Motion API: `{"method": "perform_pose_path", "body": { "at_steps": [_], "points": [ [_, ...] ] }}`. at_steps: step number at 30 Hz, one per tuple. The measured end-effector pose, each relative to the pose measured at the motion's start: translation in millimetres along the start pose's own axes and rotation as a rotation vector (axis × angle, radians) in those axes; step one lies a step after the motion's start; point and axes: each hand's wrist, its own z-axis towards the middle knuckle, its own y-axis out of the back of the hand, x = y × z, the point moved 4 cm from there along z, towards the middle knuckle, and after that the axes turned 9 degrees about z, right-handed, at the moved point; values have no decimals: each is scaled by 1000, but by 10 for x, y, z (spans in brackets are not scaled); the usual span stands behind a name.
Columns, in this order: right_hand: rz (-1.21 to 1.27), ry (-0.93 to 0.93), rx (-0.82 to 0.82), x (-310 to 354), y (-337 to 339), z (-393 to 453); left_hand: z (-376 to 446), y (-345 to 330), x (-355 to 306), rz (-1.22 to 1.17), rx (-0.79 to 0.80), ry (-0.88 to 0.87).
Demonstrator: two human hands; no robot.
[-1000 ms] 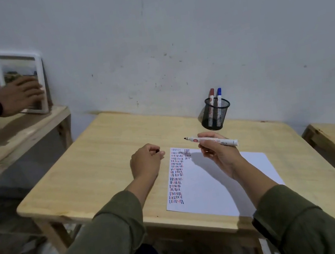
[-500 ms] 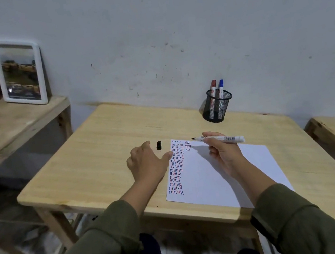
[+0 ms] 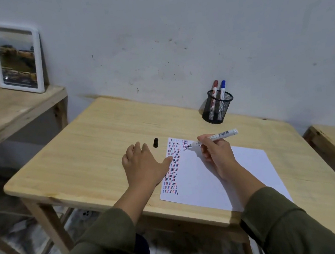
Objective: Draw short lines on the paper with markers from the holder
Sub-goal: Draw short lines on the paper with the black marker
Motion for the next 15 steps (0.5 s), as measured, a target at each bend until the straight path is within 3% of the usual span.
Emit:
{"method": "perform_pose_path", "body": {
  "at_steps": [15],
  "points": [
    [-226, 118, -42, -67, 58, 70, -5, 7, 6, 3, -22, -2]
  ]
}}
